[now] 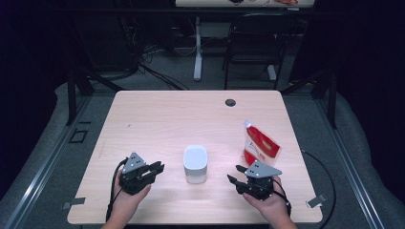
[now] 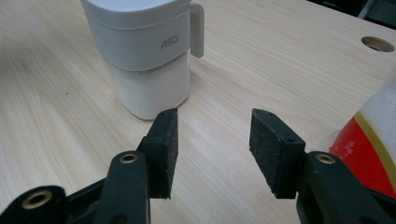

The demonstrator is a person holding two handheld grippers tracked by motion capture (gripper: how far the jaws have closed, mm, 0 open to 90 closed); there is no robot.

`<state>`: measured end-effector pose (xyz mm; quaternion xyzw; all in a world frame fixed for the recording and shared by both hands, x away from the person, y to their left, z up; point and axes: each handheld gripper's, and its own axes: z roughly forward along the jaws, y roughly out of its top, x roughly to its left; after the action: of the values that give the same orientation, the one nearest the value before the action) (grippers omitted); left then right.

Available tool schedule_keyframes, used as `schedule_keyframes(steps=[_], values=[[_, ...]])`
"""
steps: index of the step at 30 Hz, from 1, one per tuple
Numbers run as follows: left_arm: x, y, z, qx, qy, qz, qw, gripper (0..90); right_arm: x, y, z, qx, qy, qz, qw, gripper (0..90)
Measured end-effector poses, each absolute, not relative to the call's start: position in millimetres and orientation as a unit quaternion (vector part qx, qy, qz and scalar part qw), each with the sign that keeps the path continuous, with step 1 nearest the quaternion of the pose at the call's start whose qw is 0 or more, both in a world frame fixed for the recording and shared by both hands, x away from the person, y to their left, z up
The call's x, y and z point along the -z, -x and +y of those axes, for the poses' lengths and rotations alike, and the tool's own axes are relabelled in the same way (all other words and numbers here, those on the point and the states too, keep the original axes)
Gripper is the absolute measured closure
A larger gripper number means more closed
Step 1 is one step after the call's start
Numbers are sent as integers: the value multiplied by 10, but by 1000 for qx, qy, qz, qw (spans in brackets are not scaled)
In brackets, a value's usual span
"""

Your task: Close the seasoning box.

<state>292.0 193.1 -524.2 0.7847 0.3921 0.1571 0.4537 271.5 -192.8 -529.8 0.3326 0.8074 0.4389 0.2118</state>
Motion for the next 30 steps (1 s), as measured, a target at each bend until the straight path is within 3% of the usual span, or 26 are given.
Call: schedule_keyframes(steps=[9,30], values=[[5347,-2952,1975,-165,-778,397,457,629,5403,-2745,-1905,-432,-336,812,205,521],[5475,-2982,1970,-160,-784,402,444,554,5482,-2772,-1874,-426,-333,817,200,511]])
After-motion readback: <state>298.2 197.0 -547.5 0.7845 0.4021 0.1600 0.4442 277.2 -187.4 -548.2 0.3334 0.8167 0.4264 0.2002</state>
